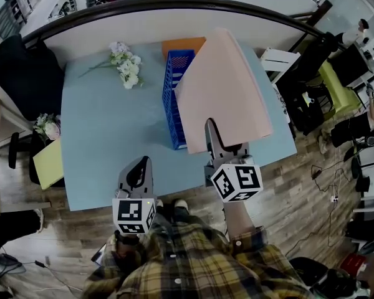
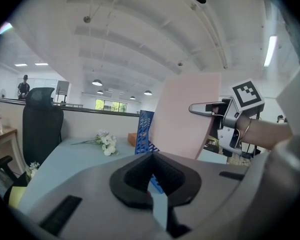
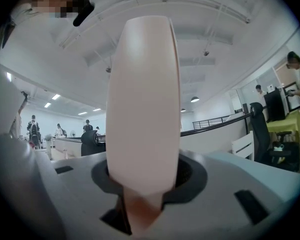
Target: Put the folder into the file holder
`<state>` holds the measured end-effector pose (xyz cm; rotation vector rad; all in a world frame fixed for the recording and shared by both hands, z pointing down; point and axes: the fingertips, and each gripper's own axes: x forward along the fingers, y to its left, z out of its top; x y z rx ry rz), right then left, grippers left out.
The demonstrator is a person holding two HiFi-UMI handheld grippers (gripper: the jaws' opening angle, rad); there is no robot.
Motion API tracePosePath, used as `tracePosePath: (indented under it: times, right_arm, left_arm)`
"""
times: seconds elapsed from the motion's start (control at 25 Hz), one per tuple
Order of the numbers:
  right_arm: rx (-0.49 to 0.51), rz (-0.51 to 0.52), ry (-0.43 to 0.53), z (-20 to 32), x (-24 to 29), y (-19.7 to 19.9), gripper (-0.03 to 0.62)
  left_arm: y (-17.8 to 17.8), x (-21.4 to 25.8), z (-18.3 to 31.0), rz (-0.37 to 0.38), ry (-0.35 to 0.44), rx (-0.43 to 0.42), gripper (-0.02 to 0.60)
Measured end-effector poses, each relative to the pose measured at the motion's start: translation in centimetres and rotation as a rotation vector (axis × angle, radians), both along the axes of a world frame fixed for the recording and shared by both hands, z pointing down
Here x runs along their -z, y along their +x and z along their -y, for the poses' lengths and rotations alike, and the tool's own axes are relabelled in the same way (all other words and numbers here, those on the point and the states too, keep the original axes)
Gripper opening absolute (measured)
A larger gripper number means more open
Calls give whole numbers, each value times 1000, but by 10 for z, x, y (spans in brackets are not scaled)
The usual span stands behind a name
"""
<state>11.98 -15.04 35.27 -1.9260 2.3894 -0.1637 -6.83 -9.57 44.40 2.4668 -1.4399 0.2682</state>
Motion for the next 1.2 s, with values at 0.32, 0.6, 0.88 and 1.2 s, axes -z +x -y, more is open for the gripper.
tracePosePath:
  times: [0.32, 0.6, 0.88, 1.2]
  right_arm:
    - [-9, -40, 50, 19, 3, -6, 166]
    - [-16, -48, 109, 31, 3, -12, 166]
    - [-9, -46, 90, 38, -15, -16, 166]
    - [1, -69, 47, 43, -37, -20, 166]
  left_arm:
    - [1, -2, 8, 3, -6, 13, -9]
    - [0, -4, 11, 9, -13, 28, -9]
    - [-5, -7, 13, 12, -17, 45, -9]
    - [-8, -12, 16, 10, -30, 51, -9]
